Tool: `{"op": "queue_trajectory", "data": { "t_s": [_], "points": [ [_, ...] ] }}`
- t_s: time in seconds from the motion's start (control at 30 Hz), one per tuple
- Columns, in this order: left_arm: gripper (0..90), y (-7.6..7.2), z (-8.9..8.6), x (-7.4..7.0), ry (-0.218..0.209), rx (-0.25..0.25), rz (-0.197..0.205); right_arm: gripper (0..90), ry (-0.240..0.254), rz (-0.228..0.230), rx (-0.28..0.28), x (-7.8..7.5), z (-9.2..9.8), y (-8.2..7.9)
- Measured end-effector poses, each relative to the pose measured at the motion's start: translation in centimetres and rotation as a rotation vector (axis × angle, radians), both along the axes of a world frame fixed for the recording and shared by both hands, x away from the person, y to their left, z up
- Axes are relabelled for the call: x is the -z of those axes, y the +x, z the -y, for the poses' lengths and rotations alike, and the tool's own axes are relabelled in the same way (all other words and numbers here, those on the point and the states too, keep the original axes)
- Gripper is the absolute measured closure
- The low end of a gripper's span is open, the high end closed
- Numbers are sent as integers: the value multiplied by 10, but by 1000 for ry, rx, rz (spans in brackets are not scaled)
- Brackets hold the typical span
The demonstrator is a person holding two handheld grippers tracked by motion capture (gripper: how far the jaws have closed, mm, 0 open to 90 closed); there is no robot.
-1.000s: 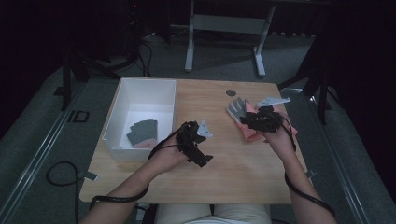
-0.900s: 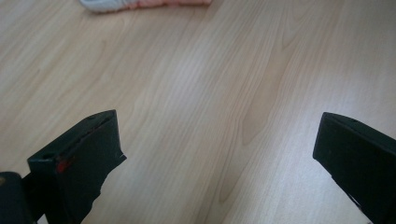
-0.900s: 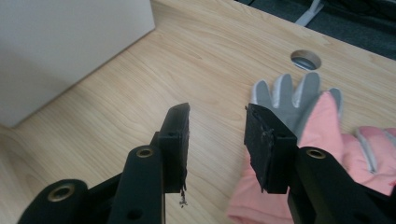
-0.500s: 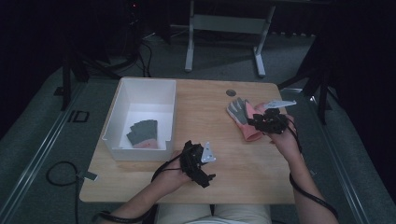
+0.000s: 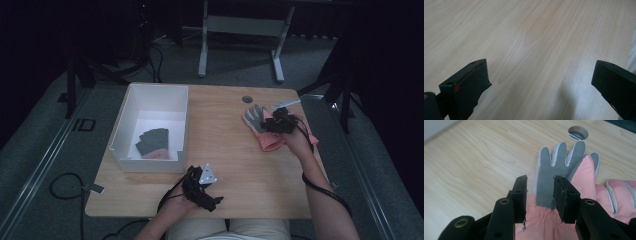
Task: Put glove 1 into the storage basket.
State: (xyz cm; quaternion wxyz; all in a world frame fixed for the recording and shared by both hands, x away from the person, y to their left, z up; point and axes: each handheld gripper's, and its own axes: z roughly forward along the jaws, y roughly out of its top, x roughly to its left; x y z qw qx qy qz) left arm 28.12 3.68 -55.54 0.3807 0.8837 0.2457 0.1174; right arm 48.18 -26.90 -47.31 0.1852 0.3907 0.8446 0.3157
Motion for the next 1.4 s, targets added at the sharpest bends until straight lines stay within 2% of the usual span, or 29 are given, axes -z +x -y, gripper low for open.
{"op": "queue_trajectory", "data": {
  "t_s": [0.1,0.2,0.27,0.37,0.4,0.5,0.53,0.57,0.63,0.67,0.7,0.77,0.8,0.83,0.87,0.9,0.93,0.97,1.0,1.03,1.07,1.1,1.17,1.23,1.27,1.3,1.33,1.37,1.4],
  "points": [
    [9,-2,-2,4,21,-2,-6,663,-23,-10,6,6,-3,9],
    [9,-10,-1,9,41,31,-7,674,-67,-11,21,21,-7,24],
    [9,-13,-1,10,44,34,1,674,-76,-14,18,23,-9,26],
    [9,-15,-1,11,35,38,-4,663,-109,-15,9,32,-14,35],
    [9,-16,-2,11,32,37,1,656,-167,-29,8,41,-18,42],
    [9,-16,-2,11,33,38,2,649,-189,-35,3,45,-19,44],
    [9,-17,-3,11,26,39,8,654,-204,-39,2,49,-21,46],
    [9,-17,-3,11,21,45,4,717,-213,-61,19,54,-25,47],
    [9,-16,-3,12,22,48,5,743,-205,-69,34,56,-25,48],
    [9,-16,-3,12,25,48,4,807,-161,-102,85,56,-22,49],
    [9,-16,-3,13,26,49,10,835,-132,-122,119,55,-20,50],
    [9,-16,-3,13,22,46,5,868,-96,-124,180,51,-19,47],
    [9,-16,-3,13,22,46,5,868,-96,-124,180,51,-19,47],
    [11,-16,-3,13,18,53,-5,877,-69,-116,210,46,-20,40],
    [20,-16,-3,13,18,53,-5,877,-69,-116,210,46,-20,40],
    [21,-16,-3,14,24,53,0,879,-27,-105,231,37,-20,30],
    [21,-16,-3,14,24,53,0,879,-27,-105,231,37,-20,30],
    [21,-16,-2,14,22,59,-3,880,26,-84,254,23,-20,16],
    [21,-16,-2,14,22,59,-3,880,26,-84,254,23,-20,16],
    [20,-16,-2,14,21,54,5,880,92,-49,282,5,-23,-4],
    [21,-16,-2,14,21,54,5,880,92,-49,282,5,-23,-4],
    [20,-16,-2,13,22,47,11,880,139,-25,310,-8,-27,-25],
    [19,-16,-2,13,24,43,11,880,175,-14,330,-18,-32,-45],
    [17,-17,-3,12,25,31,20,880,212,-2,346,-24,-36,-64],
    [18,-17,-3,12,25,31,20,880,212,-2,346,-24,-36,-64],
    [18,-17,-4,12,14,33,18,880,221,-1,344,-26,-38,-71],
    [17,-17,-4,11,13,23,29,880,234,12,350,-25,-45,-91],
    [14,-17,-5,10,16,20,36,880,238,7,344,-22,-48,-98],
    [14,-17,-5,10,16,20,36,880,238,7,344,-22,-48,-98]
  ]
}}
